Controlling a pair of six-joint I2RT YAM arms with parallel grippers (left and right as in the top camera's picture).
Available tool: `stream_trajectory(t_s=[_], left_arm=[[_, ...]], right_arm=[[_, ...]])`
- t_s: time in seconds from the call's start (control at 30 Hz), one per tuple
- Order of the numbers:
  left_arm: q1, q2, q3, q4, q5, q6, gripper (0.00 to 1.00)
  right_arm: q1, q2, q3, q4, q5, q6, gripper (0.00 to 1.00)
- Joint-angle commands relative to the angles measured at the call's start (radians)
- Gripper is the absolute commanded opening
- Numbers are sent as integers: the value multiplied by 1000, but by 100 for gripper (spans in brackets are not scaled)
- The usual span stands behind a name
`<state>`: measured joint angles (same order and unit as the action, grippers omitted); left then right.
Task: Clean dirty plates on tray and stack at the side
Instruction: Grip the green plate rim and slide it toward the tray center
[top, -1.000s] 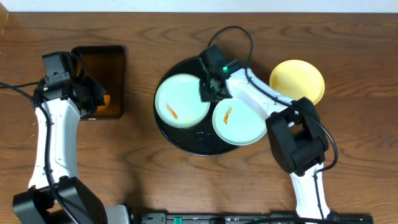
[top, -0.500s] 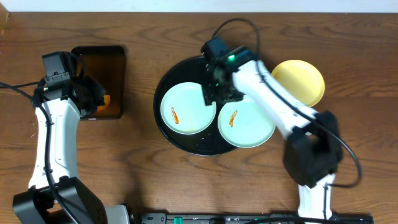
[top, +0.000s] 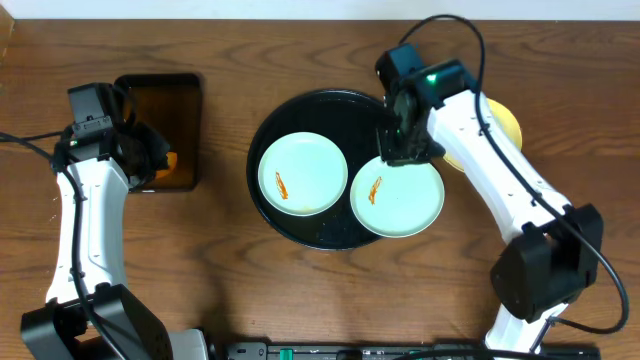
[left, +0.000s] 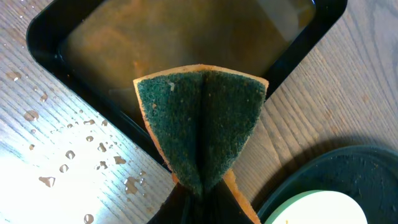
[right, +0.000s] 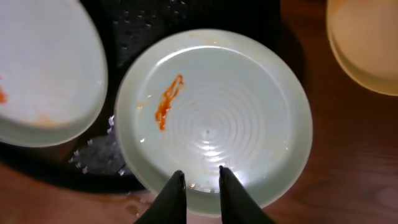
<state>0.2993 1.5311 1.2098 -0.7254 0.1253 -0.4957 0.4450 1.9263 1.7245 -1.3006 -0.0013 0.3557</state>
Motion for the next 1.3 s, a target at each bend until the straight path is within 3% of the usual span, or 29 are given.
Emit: stream_trajectory(t_s=[0.0,0.17,0.23,0.47,0.77,1.0,1.2,1.27], left_arm=[[3,1,2,1,-2,17,9],[3,1,2,1,-2,17,9],[3,1,2,1,-2,17,9],[3,1,2,2,-2,17,9],[3,1,2,5,-2,17,9],[3,2,2,4,-2,17,9],[3,5,2,2,-2,17,10],[3,8,2,1,-2,17,9]], right_arm=[[-2,24,-90,66,29,22,16],[-24,33,-221,281,57,47,14],[-32,44,-254,355,57,52,8],[-40,103,-282,523,65,56,1],[-40,171,-282,581,80,60,1],[-44,171,-278,724,152,54,3],[-75,170,-195,717,230,6,9],[-93,170,-106,639,225,-5,13]])
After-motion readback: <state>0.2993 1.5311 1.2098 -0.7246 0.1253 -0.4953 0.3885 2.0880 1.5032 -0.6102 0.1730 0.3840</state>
